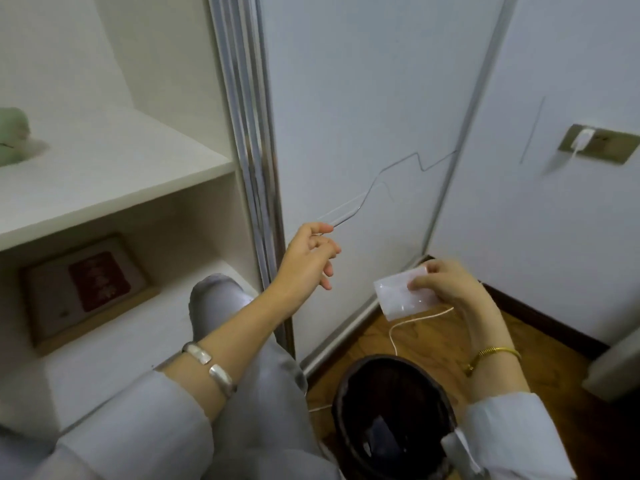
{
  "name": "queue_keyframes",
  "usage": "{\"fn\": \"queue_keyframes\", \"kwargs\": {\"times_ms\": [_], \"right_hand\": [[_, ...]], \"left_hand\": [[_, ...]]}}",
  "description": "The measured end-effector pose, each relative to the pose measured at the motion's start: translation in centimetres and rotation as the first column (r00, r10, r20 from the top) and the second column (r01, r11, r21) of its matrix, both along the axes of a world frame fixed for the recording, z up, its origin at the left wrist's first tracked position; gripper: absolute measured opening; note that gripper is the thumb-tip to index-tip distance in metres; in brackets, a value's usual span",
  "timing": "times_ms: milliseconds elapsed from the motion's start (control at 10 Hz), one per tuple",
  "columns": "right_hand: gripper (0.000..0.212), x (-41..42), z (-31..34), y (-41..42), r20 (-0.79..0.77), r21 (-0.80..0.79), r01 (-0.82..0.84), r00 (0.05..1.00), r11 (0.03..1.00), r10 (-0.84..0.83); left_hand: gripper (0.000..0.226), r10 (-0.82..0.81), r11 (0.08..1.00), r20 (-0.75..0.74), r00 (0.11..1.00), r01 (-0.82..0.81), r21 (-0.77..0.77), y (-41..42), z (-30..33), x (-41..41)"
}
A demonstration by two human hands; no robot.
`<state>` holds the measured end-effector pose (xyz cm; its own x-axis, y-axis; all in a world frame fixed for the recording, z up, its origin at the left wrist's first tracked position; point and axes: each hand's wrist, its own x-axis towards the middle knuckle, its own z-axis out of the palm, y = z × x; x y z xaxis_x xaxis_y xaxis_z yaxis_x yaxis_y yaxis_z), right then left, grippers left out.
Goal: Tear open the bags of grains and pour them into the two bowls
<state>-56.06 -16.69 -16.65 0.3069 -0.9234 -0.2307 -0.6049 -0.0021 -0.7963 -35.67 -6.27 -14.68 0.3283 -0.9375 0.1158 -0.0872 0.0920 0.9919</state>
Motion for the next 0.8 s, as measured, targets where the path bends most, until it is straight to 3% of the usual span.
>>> {"fn": "queue_keyframes", "kwargs": {"times_ms": [200,300,400,600,700,800], "right_hand": [[0.006,-1.5,-5.9,-0.4,-0.233,0.126,0.061,0.972,0.99,-0.031],[0.032,-1.3,-8.2,-0.7,-0.418,0.2,0.064,0.908,0.978,0.026],[0.035,-1.5,-10.0,-0.8,-0.529,0.217,0.055,0.846,0.975,0.07],[0.034,-1.9,-13.1,-0.2,-0.573,0.29,0.073,0.812,0.954,0.112],[0.046,-0.8,-12.6,-0.5,-0.59,0.297,0.014,0.789,0.955,0.172],[0.025,1.7,-10.1,-1.8,-0.521,0.199,-0.119,0.828,0.973,0.208]], "left_hand": [[0.023,-0.067,0.993,0.008,0.998,0.066,0.093,-0.9,-2.3,-3.1],[0.023,-0.106,0.987,0.007,0.994,0.104,0.126,-1.3,-3.3,-4.7],[0.024,-0.127,0.982,0.001,0.992,0.126,0.142,-1.6,-3.8,-5.7],[0.024,-0.162,0.975,0.049,0.986,0.153,0.161,-1.8,-4.1,-5.7],[0.023,-0.18,0.969,0.051,0.982,0.168,0.18,-1.7,-4.2,-5.3],[0.023,-0.146,0.976,0.045,0.988,0.136,0.172,-1.6,-4.1,-4.3]]}}
